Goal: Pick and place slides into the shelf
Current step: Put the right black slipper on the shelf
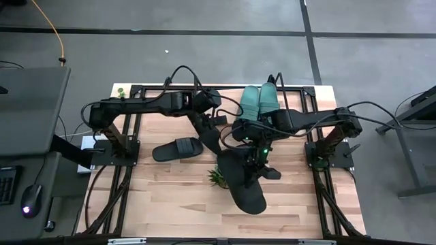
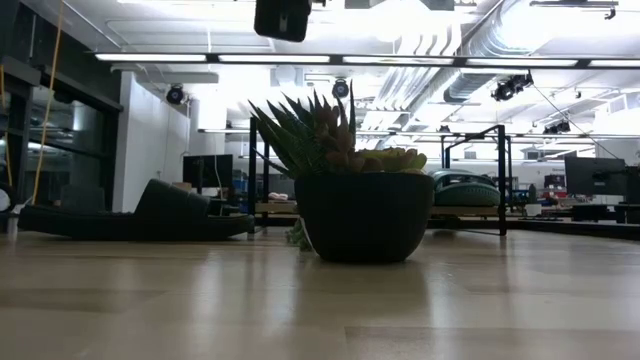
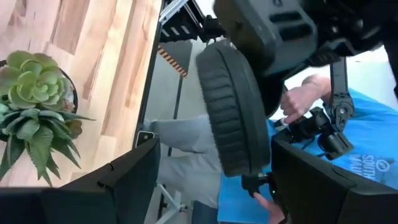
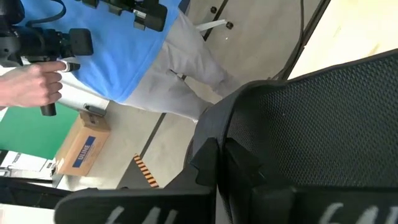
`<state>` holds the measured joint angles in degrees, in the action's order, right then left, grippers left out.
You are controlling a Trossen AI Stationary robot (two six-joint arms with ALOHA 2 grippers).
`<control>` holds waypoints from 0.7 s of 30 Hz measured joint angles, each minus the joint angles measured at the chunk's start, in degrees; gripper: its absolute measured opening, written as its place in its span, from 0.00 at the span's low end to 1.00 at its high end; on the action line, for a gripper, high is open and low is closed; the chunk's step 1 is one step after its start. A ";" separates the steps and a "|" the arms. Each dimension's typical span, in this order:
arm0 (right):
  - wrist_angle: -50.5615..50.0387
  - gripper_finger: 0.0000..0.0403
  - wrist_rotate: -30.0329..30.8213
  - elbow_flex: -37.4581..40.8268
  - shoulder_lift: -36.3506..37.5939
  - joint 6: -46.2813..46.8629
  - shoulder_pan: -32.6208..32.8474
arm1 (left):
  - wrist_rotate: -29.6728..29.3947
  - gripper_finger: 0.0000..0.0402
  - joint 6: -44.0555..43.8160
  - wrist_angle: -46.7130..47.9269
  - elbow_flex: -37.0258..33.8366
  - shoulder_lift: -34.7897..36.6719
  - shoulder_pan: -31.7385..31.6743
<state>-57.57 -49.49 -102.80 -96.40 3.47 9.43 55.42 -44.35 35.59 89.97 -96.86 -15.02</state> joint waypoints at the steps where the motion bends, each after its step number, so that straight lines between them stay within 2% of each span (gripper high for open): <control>1: -0.04 0.00 -0.01 0.00 0.00 0.09 0.17 | 0.56 0.71 0.02 -0.01 -0.02 -0.02 -0.35; 14: -0.02 0.00 0.85 0.00 -0.38 0.09 1.14 | 6.57 0.71 -4.94 -9.39 0.06 -0.70 -1.47; 21: 0.62 0.00 0.51 0.00 -0.83 0.48 1.14 | 8.34 0.71 -6.06 -8.55 -0.14 -2.34 -1.47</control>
<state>-56.95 -48.98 -102.80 -97.23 3.95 10.57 63.76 -50.40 27.04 89.84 -99.20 -16.49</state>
